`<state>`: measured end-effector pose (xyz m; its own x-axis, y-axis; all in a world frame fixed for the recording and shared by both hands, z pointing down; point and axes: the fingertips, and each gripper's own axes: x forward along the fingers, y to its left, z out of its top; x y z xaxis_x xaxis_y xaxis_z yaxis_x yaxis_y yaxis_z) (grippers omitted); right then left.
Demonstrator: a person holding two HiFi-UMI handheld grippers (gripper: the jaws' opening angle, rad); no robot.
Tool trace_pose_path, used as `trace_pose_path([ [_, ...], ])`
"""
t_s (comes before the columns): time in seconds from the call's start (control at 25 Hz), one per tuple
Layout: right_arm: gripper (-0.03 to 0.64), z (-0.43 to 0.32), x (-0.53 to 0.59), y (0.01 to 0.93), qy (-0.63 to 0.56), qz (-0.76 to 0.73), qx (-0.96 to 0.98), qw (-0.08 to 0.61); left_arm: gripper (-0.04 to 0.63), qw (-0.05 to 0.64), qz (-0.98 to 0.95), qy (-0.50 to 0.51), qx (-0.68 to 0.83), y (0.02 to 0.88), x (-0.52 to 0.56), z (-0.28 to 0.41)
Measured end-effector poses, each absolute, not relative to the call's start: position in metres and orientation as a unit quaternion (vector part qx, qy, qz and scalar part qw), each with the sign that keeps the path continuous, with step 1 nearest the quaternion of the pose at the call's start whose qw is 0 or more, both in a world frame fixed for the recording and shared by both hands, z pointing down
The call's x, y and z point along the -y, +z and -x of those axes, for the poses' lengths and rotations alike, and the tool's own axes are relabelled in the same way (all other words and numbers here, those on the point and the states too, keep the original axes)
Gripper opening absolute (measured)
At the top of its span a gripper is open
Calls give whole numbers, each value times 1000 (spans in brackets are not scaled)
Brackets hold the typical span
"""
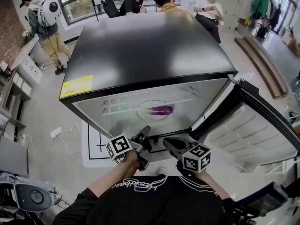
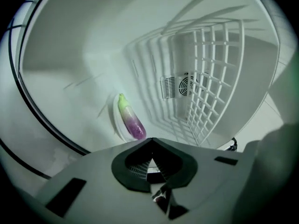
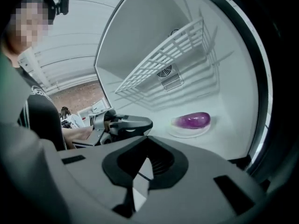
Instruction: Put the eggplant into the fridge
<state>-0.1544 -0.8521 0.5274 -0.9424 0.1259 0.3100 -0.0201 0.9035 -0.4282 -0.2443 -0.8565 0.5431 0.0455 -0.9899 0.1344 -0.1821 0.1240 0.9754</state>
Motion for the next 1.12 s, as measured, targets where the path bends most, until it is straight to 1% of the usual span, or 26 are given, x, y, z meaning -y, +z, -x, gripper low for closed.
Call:
trace_pose_path([
  [0.16,6,142,838,519,214,14,964,160,8,469,-589,-361,550,525,836,226],
  [0.6,6,102,768,492,178,-8,976,127,8,302,-758,-184,548,463,741,172],
  [0.88,6,71,719,470,124,-12,985,122,8,214,-813,-87,534,434,683,129],
  [1.12,6,60,684,464,118,2,987,113,8,159,-831,-22,533,436,649,112],
])
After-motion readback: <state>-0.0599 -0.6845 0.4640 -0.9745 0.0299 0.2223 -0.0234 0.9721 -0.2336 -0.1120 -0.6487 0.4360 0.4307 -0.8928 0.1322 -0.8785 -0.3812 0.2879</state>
